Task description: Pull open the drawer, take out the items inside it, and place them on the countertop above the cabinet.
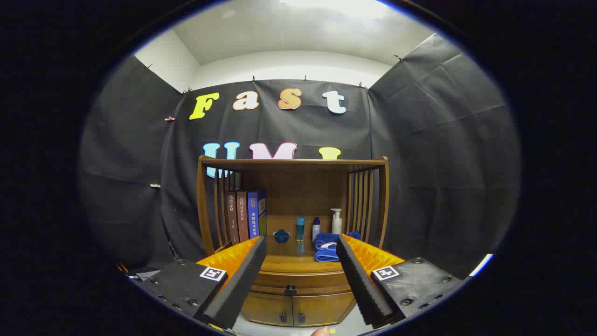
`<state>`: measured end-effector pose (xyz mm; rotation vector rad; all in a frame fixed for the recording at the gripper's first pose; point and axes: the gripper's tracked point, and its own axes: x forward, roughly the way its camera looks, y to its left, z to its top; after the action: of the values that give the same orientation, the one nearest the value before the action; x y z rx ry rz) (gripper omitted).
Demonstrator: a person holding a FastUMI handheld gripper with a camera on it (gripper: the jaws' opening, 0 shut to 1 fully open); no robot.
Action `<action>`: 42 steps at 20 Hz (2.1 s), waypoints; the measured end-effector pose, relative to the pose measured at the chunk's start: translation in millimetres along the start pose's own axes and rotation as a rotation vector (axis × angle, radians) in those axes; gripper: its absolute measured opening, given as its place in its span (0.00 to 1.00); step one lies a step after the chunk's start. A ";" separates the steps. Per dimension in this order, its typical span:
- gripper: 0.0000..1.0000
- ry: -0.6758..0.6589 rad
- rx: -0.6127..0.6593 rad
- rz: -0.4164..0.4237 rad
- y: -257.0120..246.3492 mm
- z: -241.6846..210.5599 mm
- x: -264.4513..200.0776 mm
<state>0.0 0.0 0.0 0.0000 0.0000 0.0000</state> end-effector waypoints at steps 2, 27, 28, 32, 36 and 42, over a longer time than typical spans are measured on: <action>0.98 -0.001 0.001 0.002 1.0 0.3 0.7; 0.98 -0.027 0.021 0.013 8.6 1.9 26.7; 0.98 -0.040 0.035 0.010 9.0 3.9 34.2; 0.98 -0.073 0.062 0.031 18.1 -5.5 66.7; 0.98 -0.075 0.003 0.039 26.5 -41.7 100.5; 0.98 0.037 0.003 0.026 36.2 -150.5 135.8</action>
<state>135.8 36.2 -150.5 0.0028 0.0367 0.0260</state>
